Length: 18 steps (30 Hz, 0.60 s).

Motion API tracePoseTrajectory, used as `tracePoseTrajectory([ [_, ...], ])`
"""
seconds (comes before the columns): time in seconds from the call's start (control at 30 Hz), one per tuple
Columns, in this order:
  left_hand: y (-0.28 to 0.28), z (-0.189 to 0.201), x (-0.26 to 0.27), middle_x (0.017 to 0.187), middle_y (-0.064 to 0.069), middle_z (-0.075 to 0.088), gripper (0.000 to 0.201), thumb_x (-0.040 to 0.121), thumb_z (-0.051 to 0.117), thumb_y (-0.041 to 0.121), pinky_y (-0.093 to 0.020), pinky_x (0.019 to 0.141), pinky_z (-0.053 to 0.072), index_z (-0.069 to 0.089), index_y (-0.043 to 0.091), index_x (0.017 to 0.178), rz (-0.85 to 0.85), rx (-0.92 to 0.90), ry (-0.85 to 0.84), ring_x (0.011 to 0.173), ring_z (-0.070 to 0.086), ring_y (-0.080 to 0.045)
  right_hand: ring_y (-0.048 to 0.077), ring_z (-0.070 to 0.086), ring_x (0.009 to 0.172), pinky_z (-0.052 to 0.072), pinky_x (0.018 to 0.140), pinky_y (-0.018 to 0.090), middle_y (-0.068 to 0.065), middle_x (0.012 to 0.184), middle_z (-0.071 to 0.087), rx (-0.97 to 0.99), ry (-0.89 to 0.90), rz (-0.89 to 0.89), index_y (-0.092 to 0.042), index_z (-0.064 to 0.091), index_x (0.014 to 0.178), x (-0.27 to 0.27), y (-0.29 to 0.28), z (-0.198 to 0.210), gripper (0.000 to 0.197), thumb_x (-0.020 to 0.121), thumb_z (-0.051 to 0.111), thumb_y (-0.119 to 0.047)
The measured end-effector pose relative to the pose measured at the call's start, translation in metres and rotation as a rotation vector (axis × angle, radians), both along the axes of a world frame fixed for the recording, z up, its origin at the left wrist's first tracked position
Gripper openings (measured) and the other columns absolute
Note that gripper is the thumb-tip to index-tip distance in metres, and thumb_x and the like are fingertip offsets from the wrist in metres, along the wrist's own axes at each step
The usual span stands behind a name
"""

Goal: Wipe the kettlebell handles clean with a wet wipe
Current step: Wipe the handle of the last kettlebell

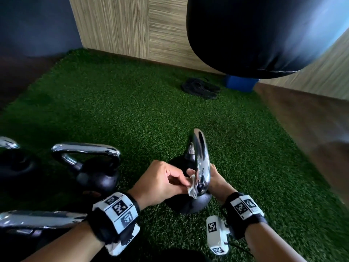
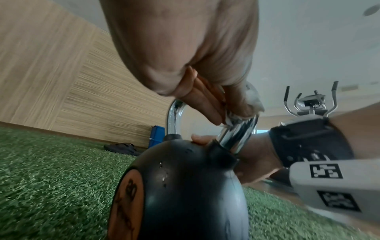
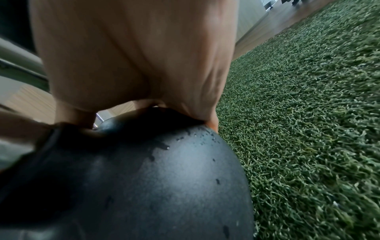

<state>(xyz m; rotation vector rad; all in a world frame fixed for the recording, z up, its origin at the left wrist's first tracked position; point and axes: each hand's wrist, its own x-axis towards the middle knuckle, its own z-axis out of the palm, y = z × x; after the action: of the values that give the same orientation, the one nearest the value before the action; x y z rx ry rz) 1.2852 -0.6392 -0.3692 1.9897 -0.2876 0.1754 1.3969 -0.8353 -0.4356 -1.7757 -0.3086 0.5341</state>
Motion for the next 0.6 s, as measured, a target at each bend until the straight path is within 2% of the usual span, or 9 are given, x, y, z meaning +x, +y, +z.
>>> tracePoseTrajectory([
  [0.13,-0.005,-0.006,-0.005,0.085,0.016,0.079,0.012,0.077,0.089,0.022,-0.027,0.076,0.062,0.084,0.020,0.087,0.032,0.077,0.010,0.078,0.075,0.001,0.041,0.048,0.131,0.043,0.108,0.062,0.027,0.142,0.048,-0.019,-0.017,-0.012,-0.031,0.058,0.127,-0.004,0.001,0.007,0.079,0.058,0.086,-0.058],
  [0.2,-0.007,-0.007,-0.007,0.083,0.017,0.079,0.010,0.077,0.089,0.020,-0.020,0.071,0.059,0.083,0.021,0.085,0.052,0.109,-0.008,0.075,0.074,0.002,0.038,0.050,0.129,0.044,0.108,0.059,0.025,0.139,0.052,-0.030,-0.044,-0.015,-0.034,0.059,0.120,-0.009,0.002,0.015,0.059,0.069,0.085,-0.045],
  [0.27,-0.008,-0.002,-0.006,0.081,0.021,0.077,0.011,0.075,0.090,0.022,-0.016,0.068,0.055,0.083,0.025,0.083,0.072,0.154,0.013,0.073,0.072,0.005,0.031,0.054,0.123,0.045,0.107,0.057,0.016,0.135,0.057,-0.095,-0.080,0.048,-0.031,0.055,0.124,-0.011,0.001,0.023,0.048,0.082,0.077,-0.032],
  [0.33,-0.007,0.007,-0.004,0.078,0.025,0.075,0.015,0.072,0.092,0.024,-0.010,0.065,0.050,0.082,0.029,0.082,0.086,0.183,0.057,0.071,0.071,0.007,0.017,0.065,0.108,0.055,0.096,0.047,0.001,0.122,0.066,-0.216,-0.122,0.148,-0.029,0.057,0.128,-0.014,-0.008,0.039,0.039,0.091,0.071,-0.027],
  [0.37,-0.006,0.012,-0.002,0.077,0.027,0.075,0.017,0.072,0.093,0.025,-0.007,0.064,0.048,0.081,0.031,0.083,0.095,0.188,0.059,0.070,0.070,0.008,0.006,0.070,0.091,0.060,0.082,0.036,-0.008,0.109,0.071,-0.276,-0.164,0.186,-0.032,0.060,0.126,-0.014,-0.015,0.050,0.031,0.096,0.065,-0.024],
  [0.4,-0.004,0.018,-0.001,0.077,0.028,0.074,0.018,0.072,0.093,0.026,-0.006,0.063,0.047,0.081,0.033,0.084,0.112,0.187,0.057,0.070,0.070,0.009,-0.003,0.069,0.072,0.057,0.063,0.024,-0.014,0.095,0.074,-0.312,-0.223,0.188,-0.036,0.064,0.118,-0.015,-0.021,0.062,0.024,0.099,0.059,-0.022],
  [0.47,0.003,0.032,0.002,0.079,0.027,0.075,0.017,0.074,0.092,0.027,-0.010,0.064,0.050,0.080,0.035,0.085,0.159,0.155,0.047,0.070,0.071,0.007,-0.011,0.061,0.053,0.043,0.045,0.009,-0.021,0.083,0.073,-0.346,-0.381,0.000,-0.037,0.071,0.106,-0.019,-0.031,0.091,0.018,0.099,0.060,-0.024],
  [0.53,0.010,0.048,0.005,0.083,0.020,0.078,0.018,0.074,0.092,0.025,-0.016,0.072,0.055,0.081,0.034,0.085,0.165,0.045,0.045,0.077,0.074,0.002,-0.013,0.062,0.058,0.045,0.051,0.007,-0.013,0.092,0.076,-0.196,-0.504,-0.217,-0.032,0.076,0.103,-0.026,-0.036,0.120,0.015,0.092,0.070,-0.023],
  [0.6,0.013,0.065,0.007,0.086,0.009,0.080,0.023,0.069,0.094,0.031,-0.018,0.074,0.056,0.078,0.031,0.085,0.140,-0.106,0.050,0.079,0.076,-0.005,-0.003,0.068,0.070,0.057,0.066,0.022,-0.010,0.093,0.078,-0.009,-0.533,-0.193,-0.035,0.079,0.100,-0.036,-0.033,0.145,0.017,0.085,0.076,-0.028],
])
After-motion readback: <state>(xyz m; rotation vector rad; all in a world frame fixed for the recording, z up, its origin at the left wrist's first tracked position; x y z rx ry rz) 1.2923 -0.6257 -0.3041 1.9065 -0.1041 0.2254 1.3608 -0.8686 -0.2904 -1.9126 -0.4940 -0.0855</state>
